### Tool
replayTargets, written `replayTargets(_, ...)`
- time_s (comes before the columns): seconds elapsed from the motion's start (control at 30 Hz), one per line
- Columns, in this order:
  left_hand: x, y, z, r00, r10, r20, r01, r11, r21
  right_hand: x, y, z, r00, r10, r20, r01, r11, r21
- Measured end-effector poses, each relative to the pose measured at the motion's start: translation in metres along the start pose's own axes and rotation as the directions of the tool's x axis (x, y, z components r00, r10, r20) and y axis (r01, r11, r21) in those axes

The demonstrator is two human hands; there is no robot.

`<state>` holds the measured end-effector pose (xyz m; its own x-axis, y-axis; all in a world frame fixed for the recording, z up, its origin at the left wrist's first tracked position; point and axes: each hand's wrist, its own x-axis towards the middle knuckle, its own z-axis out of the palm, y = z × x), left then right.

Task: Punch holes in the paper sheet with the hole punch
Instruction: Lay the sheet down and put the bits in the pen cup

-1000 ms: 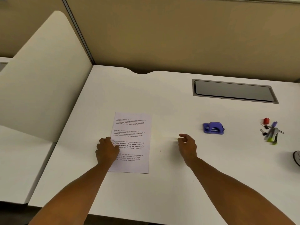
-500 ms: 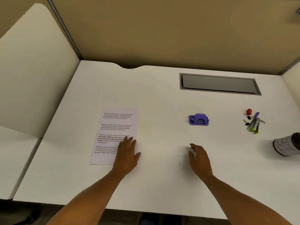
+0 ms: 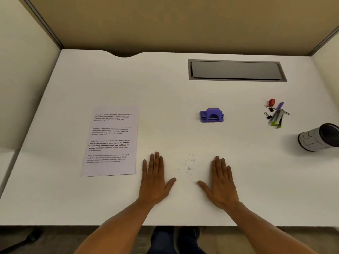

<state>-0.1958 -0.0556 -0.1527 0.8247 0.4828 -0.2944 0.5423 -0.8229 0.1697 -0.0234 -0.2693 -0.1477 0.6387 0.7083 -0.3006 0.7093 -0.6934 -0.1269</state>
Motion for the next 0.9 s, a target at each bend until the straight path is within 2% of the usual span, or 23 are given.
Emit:
replayTargets(0.1, 0.0, 0.001, 0.003, 1.0, -0.007, -0.02, 0.007, 1.0, 0.012, 0.005, -0.016, 0.004, 1.0, -0.005, 0.024, 0.006, 0.999, -0.032)
replayTargets(0.3, 0.0, 0.001, 0.005, 0.999, -0.009, -0.038, 0.01, 0.999, 0.041, 0.021, -0.038, -0.001, 0.977, -0.212, 0.027, 0.213, 0.976, -0.05)
replayTargets(0.43, 0.0, 0.001, 0.006, 0.999, -0.009, -0.05, 0.01, 1.0, 0.026, 0.005, -0.034, 0.0, 0.917, -0.4, 0.001, 0.4, 0.916, -0.042)
replayTargets(0.53, 0.001, 0.002, 0.006, 0.999, -0.012, -0.053, 0.013, 1.0, 0.02, -0.009, -0.028, 0.008, 0.87, -0.49, 0.052, 0.493, 0.864, -0.099)
replayTargets(0.7, 0.0, 0.002, 0.007, 0.998, -0.012, -0.062, 0.013, 1.0, 0.008, -0.001, -0.037, 0.009, 0.911, -0.41, 0.039, 0.412, 0.906, -0.099)
replayTargets(0.9, 0.001, 0.001, 0.007, 0.998, -0.018, -0.06, 0.018, 1.0, -0.001, 0.007, -0.058, 0.01, 0.996, -0.085, -0.007, 0.085, 0.996, -0.037)
